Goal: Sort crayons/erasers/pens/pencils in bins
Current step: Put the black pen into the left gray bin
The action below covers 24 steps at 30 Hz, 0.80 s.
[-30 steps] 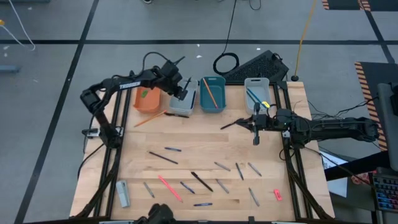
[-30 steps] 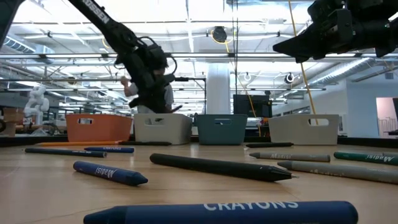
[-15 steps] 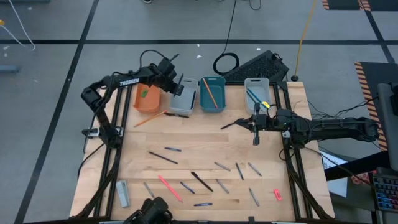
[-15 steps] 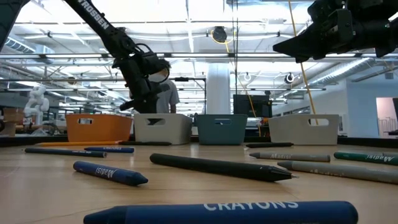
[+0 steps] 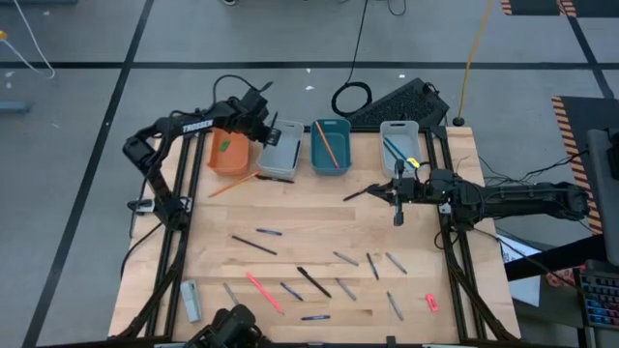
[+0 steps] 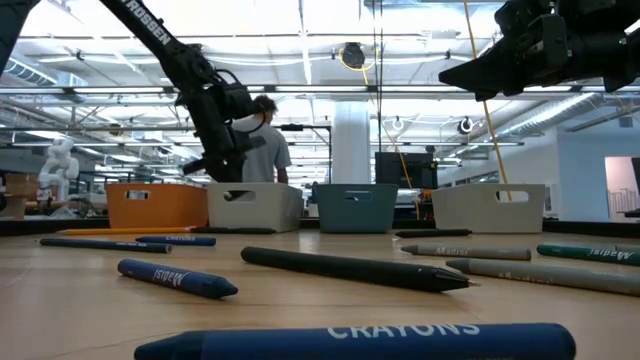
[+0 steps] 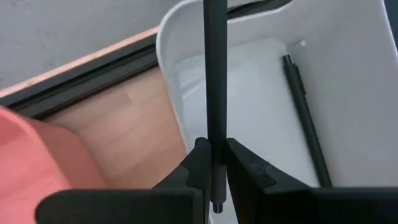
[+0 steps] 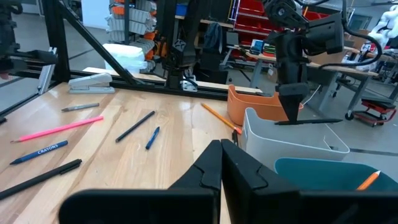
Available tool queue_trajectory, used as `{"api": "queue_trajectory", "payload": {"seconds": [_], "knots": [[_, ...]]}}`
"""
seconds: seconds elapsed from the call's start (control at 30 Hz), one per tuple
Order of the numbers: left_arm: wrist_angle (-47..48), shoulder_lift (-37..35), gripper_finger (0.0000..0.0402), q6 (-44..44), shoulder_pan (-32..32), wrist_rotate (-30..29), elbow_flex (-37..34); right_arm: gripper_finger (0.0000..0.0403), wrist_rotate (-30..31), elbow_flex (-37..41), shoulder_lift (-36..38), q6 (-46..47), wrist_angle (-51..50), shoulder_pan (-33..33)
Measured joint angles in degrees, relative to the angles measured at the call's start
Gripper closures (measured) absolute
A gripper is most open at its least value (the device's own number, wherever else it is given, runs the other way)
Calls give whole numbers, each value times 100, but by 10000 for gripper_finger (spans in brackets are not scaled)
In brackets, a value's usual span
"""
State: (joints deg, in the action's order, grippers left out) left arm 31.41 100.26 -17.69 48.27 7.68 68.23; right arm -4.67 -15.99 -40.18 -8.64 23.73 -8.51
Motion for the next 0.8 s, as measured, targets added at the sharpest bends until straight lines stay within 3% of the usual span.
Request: {"api": "queue_trajectory", "payload": {"seconds": [0.2, 0.43, 0.8], "knots": [[308, -112, 360, 321, -461, 145, 0, 403, 2, 0, 0, -17, 0, 0], [610, -107, 360, 618, -1032, -320, -37, 403, 4, 0, 0, -12, 0, 0], [602, -107, 360, 920, -1092, -476, -37, 403, 2, 0, 0, 20, 0, 0]]}}
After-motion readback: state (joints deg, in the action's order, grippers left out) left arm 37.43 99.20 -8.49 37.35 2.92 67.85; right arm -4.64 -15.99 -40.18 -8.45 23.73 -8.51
